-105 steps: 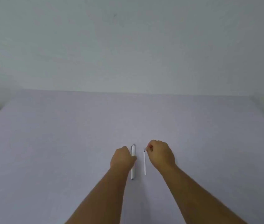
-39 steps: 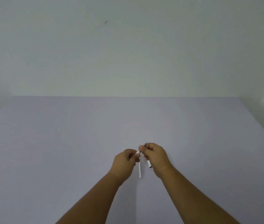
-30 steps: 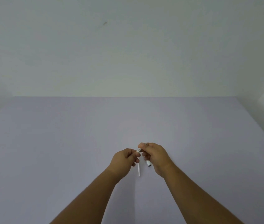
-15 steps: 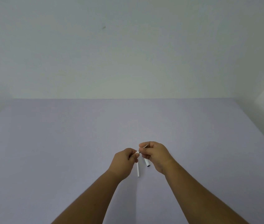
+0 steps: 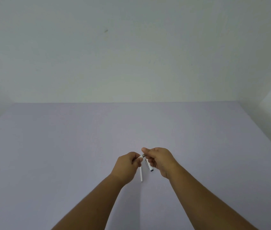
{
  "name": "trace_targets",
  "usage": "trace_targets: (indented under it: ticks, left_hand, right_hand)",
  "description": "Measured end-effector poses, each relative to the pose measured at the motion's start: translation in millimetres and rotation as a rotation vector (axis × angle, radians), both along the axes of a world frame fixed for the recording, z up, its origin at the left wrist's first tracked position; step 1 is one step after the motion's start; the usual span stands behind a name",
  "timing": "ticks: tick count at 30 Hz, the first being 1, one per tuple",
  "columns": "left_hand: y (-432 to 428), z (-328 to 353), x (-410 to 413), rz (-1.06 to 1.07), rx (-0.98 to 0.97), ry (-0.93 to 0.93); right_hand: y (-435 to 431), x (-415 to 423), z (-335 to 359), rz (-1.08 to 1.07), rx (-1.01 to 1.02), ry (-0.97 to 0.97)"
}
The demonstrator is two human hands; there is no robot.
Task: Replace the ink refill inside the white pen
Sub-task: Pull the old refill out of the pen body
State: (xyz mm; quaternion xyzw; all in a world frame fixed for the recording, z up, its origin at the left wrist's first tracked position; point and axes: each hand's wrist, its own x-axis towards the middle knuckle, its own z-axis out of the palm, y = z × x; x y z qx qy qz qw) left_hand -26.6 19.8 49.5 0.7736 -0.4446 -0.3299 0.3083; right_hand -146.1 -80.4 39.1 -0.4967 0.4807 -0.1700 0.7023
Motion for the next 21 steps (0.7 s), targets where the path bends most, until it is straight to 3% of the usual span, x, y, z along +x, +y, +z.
trace_targets:
  ticks: [5,10,15,21]
  left_hand:
    - [-0.1,1.3,-0.9,-0.018,-0.006,-0.04]
    - [1.7,1.3,-1.6,-0.013,-0.005,-0.028]
    - [3.3,1.8,-1.1,-0.007,0.0,-0.032]
    - [3.6,2.4,-2.4,-0.004,0.002,-0.035]
  right_hand:
    - [-1.3,-1.2,0.3,0.011,-0.047,-0.087]
    - [-0.4,-1.1,2.5,-0.012,-0.088,0.074]
    - [-0.6,-3.6,2.4,0.012,-0.062,-0.075]
    - [1.3,-5.5,4.0,0.008,-0.045,0.015]
